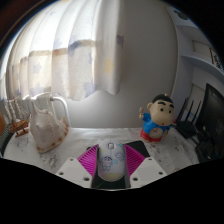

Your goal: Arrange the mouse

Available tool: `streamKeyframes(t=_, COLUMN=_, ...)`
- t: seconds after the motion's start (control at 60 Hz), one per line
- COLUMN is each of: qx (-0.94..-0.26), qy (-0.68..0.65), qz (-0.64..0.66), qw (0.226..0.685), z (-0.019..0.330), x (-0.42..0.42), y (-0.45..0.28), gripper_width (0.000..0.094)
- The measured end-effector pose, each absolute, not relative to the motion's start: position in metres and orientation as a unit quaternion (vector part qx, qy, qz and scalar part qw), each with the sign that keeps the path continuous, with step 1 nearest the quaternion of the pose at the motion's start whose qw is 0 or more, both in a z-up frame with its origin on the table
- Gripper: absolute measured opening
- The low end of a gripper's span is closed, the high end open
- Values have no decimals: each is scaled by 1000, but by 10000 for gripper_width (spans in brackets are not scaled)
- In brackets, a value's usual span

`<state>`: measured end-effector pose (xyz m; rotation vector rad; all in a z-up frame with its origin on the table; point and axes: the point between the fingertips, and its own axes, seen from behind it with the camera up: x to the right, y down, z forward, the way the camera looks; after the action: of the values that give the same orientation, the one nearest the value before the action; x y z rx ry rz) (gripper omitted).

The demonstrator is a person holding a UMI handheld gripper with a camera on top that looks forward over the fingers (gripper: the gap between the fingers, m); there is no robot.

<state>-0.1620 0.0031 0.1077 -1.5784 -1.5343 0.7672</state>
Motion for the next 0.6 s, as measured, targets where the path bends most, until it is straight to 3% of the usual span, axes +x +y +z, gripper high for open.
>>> streamKeyframes(t=0.233, qx=-638, qy=-630, qz=278, qw=345, z=6, x=-182, y=49, gripper_width=383)
streamKeyframes(t=0.333, qx=-645, qy=-638, qz=278, qw=316, z=-18, x=-179, y=51, gripper_width=500)
streamKeyframes(t=0.367, qx=-643, qy=-638, qz=281, qw=317, z=-16, x=-179, y=53, gripper_width=578)
streamKeyframes(t=0.433, qx=-643, qy=-638, qz=265, qw=331, z=-9, x=-175, y=67, gripper_width=869)
streamKeyframes(t=0.467, qx=-645, qy=-635, qz=264, qw=334, z=-2, x=-172, y=70, gripper_width=834)
streamKeyframes(t=0.6, qx=-662, qy=-625, qz=268, qw=315, z=47, x=-130, y=69, gripper_width=846)
